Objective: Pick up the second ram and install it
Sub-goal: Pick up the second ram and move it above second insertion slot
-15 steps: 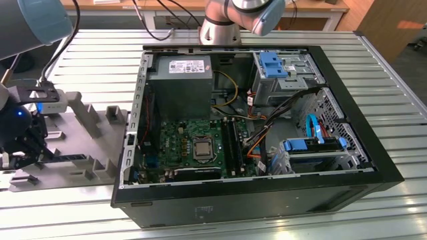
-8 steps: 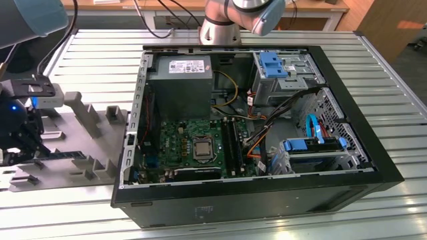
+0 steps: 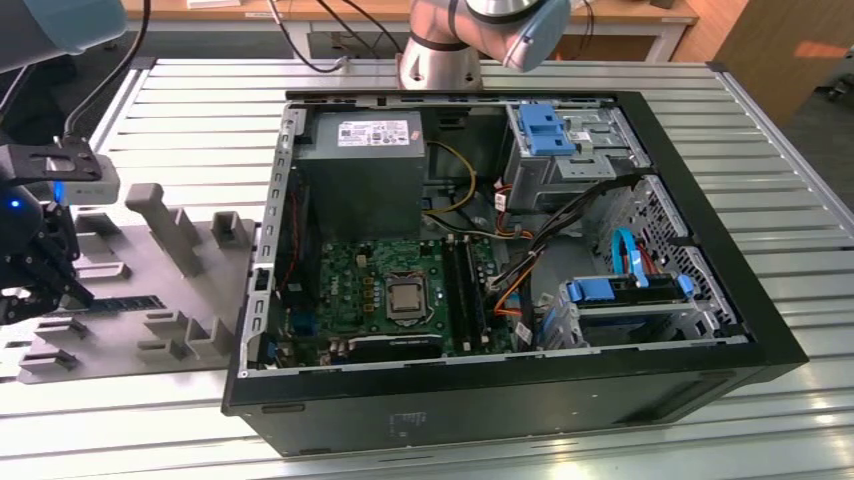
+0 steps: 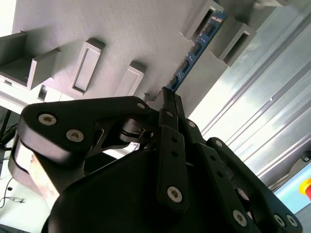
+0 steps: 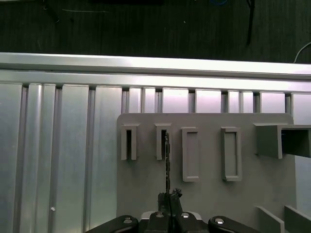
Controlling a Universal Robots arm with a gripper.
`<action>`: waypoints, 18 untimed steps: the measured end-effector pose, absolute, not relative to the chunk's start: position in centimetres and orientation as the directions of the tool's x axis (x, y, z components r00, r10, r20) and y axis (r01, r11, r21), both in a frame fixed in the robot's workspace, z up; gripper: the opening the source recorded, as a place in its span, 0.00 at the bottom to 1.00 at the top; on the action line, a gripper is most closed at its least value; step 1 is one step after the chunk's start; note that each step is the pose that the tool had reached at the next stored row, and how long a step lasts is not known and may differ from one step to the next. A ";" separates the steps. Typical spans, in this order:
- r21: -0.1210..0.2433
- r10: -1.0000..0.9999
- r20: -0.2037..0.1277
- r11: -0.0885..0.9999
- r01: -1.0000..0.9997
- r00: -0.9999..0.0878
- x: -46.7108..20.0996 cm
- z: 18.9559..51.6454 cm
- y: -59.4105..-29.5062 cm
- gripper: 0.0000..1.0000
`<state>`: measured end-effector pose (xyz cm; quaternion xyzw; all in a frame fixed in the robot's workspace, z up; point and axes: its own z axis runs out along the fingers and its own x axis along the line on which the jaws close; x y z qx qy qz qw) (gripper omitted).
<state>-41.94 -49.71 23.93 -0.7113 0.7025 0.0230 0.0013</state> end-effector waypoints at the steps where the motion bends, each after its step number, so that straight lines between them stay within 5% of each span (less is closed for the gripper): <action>1: 0.030 -0.999 -0.035 -0.013 -0.999 0.012 -41.9 23.9 -49.7 0.11; 18: 0.031 -0.999 -0.035 -0.013 -0.999 0.011 -41.9 25.0 -49.7 0.11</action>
